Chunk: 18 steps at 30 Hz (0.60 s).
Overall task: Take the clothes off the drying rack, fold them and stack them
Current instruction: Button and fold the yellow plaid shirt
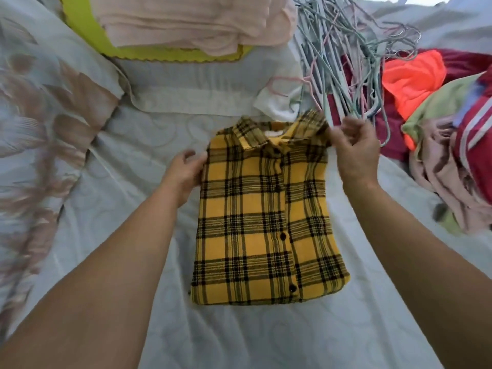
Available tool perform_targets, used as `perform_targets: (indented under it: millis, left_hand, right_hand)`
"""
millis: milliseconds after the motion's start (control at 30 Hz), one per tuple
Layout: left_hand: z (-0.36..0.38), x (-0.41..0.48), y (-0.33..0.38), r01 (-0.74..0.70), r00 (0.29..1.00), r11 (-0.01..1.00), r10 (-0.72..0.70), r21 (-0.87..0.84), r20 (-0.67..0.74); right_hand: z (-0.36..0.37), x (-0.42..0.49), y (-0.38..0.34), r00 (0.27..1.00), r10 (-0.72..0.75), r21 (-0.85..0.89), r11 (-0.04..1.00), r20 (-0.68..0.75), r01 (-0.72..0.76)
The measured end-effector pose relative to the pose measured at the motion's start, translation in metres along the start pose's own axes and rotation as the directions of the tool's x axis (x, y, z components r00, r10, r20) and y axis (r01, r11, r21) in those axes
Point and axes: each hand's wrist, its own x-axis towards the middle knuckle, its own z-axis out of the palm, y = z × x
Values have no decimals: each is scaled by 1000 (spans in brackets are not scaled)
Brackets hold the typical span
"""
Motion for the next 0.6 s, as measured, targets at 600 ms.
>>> perform_targets:
  millis: [600]
  left_hand:
    - [14,-77,-93,-62,983,859,140,508,-117]
  right_hand:
    - [-53,-124,86,961,278,-402,879,-1,-255]
